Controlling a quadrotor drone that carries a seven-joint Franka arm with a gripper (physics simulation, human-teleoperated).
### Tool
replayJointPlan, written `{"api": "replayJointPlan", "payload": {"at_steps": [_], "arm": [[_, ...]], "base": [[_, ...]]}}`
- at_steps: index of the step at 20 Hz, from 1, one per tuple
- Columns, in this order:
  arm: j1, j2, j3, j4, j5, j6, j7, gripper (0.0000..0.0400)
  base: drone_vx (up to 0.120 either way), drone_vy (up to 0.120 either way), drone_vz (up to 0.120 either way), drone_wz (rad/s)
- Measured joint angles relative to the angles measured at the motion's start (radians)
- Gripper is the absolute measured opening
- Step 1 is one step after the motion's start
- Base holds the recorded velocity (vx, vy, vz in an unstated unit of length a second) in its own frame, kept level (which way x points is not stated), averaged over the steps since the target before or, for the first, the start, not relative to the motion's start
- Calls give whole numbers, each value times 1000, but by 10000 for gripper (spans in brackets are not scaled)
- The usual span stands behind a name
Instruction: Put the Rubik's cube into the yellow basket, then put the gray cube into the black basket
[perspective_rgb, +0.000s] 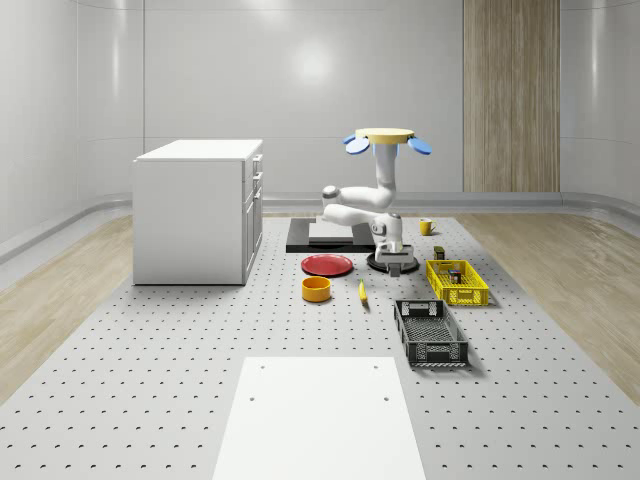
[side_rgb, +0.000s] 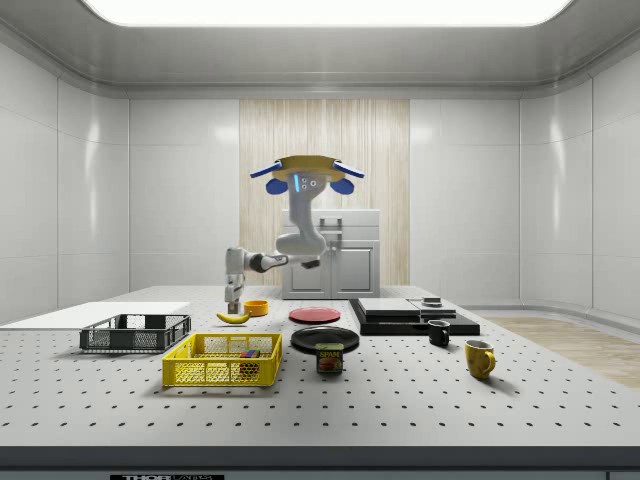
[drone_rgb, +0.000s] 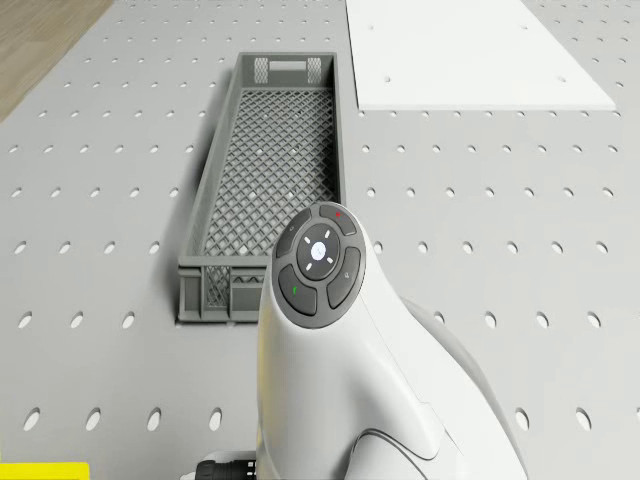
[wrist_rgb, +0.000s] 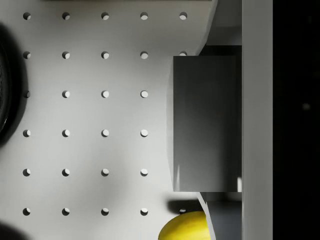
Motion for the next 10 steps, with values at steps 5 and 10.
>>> {"api": "replayJointPlan", "payload": {"at_steps": [5, 10], "arm": [[-1, -2, 1, 0, 2, 2, 1, 250], [-2, -5, 2, 0, 3, 4, 1, 250]], "base": [[120, 0, 0, 0], [120, 0, 0, 0]]}}
